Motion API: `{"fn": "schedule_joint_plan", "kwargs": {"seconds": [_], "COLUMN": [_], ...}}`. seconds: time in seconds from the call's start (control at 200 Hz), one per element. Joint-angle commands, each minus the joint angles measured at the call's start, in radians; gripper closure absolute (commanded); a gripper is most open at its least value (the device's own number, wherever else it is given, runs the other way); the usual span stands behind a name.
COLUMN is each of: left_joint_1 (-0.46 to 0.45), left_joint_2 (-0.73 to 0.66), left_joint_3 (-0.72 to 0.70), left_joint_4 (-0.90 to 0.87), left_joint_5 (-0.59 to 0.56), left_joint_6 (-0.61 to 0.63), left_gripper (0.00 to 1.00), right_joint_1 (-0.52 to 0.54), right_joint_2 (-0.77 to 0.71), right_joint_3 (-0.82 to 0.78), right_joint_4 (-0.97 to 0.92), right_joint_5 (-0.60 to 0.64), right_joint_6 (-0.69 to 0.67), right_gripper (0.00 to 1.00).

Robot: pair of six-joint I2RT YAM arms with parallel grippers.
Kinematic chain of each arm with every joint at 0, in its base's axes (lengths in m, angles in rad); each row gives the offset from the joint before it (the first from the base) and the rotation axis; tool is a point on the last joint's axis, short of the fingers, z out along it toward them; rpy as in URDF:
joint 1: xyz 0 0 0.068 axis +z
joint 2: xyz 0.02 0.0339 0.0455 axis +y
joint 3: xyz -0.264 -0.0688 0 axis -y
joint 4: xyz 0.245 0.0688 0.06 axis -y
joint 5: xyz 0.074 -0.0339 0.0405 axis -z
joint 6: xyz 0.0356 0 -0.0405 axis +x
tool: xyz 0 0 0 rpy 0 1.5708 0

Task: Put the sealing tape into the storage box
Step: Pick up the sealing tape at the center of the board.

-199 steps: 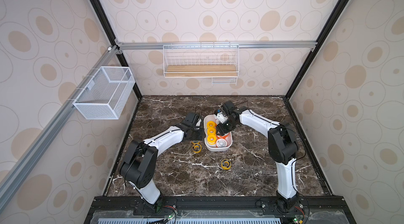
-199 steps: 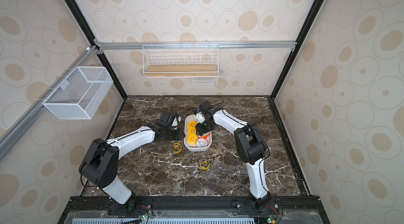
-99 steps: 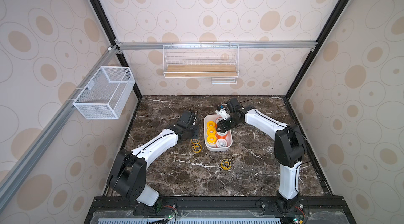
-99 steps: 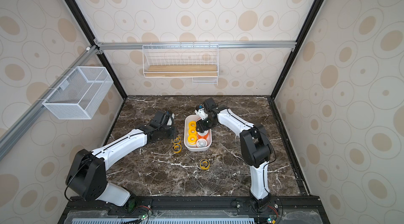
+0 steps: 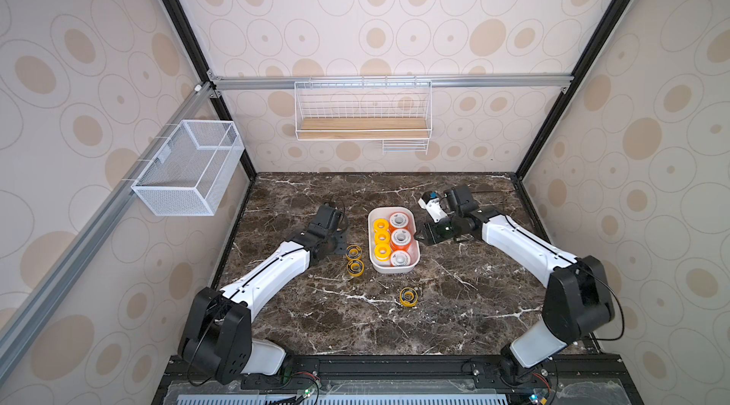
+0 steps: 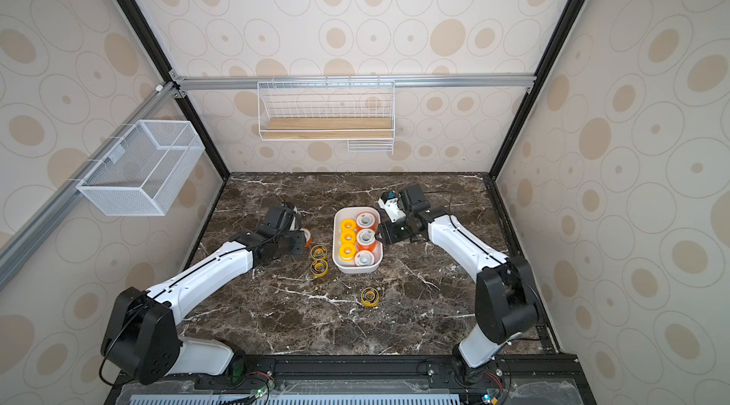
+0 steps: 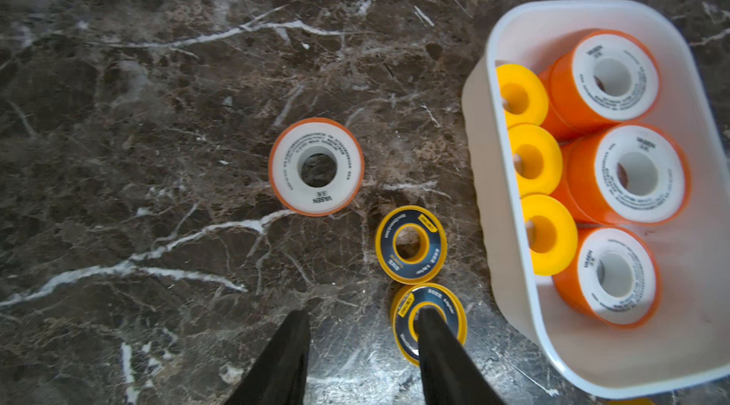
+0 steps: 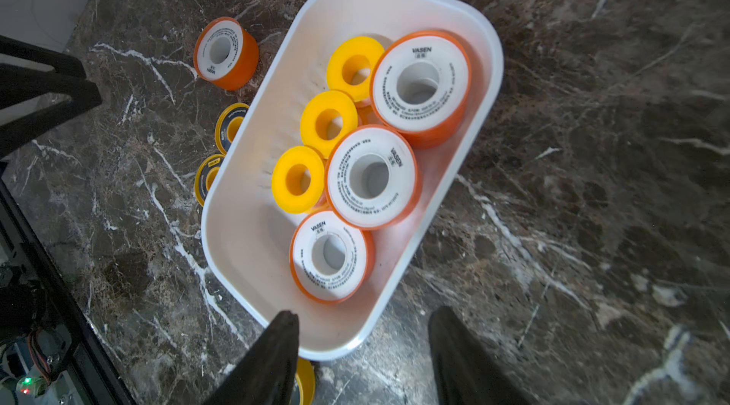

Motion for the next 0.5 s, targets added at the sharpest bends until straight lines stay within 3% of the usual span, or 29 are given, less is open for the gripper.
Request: {"fn": "schedule_joint_plan", "kwargs": {"seconds": [0.0, 0.235, 0.496], "left_joint_1": [0.051, 0.129, 0.146], "left_joint_2": [-0.007, 0.045, 0.170], "left_joint_3": [-0.011, 0.010, 0.080], "left_joint_4": [-0.012, 0.001, 0.018], "left_joint_5": [-0.024, 0.020, -0.002], "left_joint_6": [-0.010, -0.014, 0.016], "left_gripper": [0.50, 0.42, 0.38], "right_joint_1": [-0.035, -0.063, -0.063], "right_joint_2": [-0.089, -0.263, -0.372], "right_joint_3": [-0.106, -0.318, -0.418], "right_joint_4": [0.068, 0.118, 0.109], "right_joint_5": [-0.012, 0.005, -0.009], "right_joint_6": [0.025, 0.029, 0.039], "right_gripper": [0.42, 0.42, 0.42]}}
